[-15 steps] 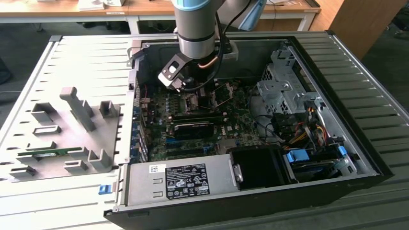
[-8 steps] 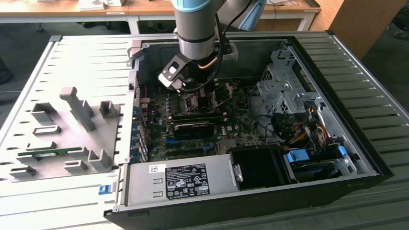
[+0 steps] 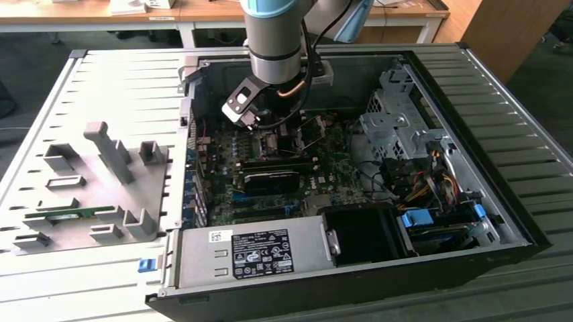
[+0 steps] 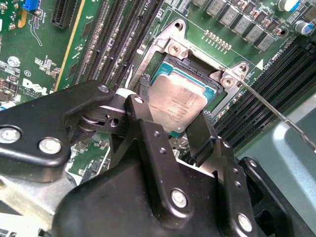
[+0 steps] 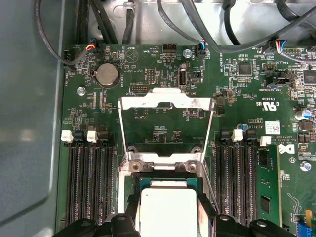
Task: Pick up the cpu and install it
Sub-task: 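Place the cpu into insertion slot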
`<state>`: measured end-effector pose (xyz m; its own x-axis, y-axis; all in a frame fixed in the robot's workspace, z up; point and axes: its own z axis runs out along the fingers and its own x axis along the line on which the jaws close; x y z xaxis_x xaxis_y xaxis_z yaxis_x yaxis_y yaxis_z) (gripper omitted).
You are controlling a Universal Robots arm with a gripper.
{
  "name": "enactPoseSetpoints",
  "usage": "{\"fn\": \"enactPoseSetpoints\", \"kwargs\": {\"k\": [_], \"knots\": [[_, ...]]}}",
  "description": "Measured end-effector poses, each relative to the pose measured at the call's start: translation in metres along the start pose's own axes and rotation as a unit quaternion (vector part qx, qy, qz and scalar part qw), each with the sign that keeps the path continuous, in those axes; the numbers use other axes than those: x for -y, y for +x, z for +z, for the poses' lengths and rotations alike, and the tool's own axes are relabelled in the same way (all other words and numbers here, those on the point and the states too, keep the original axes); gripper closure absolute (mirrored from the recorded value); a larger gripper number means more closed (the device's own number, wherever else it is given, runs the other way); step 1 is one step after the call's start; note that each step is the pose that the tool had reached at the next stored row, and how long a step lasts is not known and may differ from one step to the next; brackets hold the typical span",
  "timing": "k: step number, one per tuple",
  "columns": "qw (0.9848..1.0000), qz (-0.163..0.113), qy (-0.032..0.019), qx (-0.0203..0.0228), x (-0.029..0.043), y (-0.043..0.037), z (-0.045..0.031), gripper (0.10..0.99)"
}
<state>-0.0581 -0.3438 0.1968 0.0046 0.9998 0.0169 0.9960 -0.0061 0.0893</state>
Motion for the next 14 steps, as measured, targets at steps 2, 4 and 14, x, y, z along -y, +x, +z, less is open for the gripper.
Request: {"fn": "enactPoseSetpoints", "kwargs": {"k": [2,4,14], "knots": [[1.0000,0.000,0.0000,0.0001,0.0000,0.0002,0.0001,0.545],[1.0000,0.000,0.0001,0.0002,0.0001,0.0008,0.0002,0.545],[1.0000,0.000,0.0001,0.0001,0.0003,0.0014,0.0029,0.545]]}}
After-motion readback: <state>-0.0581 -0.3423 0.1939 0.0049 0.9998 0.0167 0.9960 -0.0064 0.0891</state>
